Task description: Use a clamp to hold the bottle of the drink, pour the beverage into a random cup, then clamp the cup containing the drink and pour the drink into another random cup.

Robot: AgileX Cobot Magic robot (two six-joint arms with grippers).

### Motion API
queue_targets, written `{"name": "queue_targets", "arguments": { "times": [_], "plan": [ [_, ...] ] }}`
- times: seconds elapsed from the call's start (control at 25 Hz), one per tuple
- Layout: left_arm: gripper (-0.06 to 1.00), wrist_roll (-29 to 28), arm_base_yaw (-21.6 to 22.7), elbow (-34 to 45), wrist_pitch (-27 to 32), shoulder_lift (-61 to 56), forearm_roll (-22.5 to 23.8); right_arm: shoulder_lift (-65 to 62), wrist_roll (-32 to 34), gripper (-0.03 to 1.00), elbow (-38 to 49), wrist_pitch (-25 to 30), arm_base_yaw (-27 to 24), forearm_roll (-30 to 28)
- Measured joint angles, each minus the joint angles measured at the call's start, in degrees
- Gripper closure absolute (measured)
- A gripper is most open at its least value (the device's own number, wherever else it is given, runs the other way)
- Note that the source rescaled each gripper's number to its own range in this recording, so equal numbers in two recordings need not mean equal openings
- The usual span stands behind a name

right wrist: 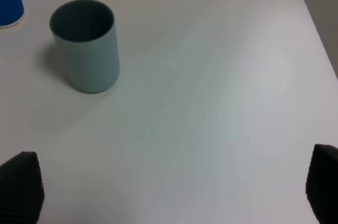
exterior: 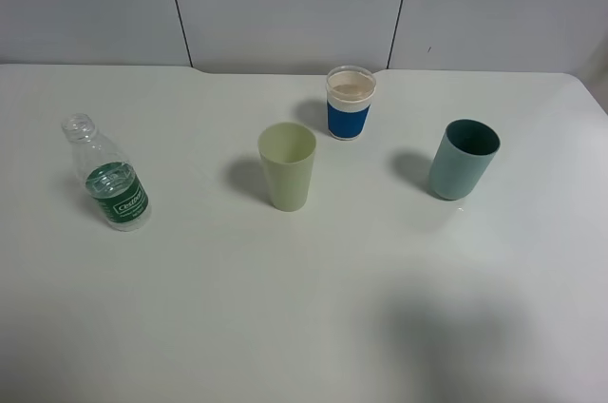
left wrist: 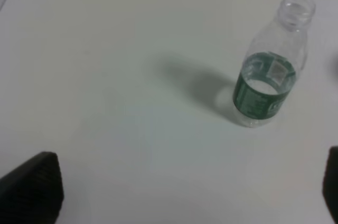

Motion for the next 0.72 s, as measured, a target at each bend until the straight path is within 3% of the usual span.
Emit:
{"name": "queue_targets", "arguments": {
  "times": [0.72],
  "plan": [
    [-0.06,0.0,0.0,0.0,0.0,0.0,0.01,0.0,0.01,-0.03,0.0,0.0,0.0,0.0]
  ]
}}
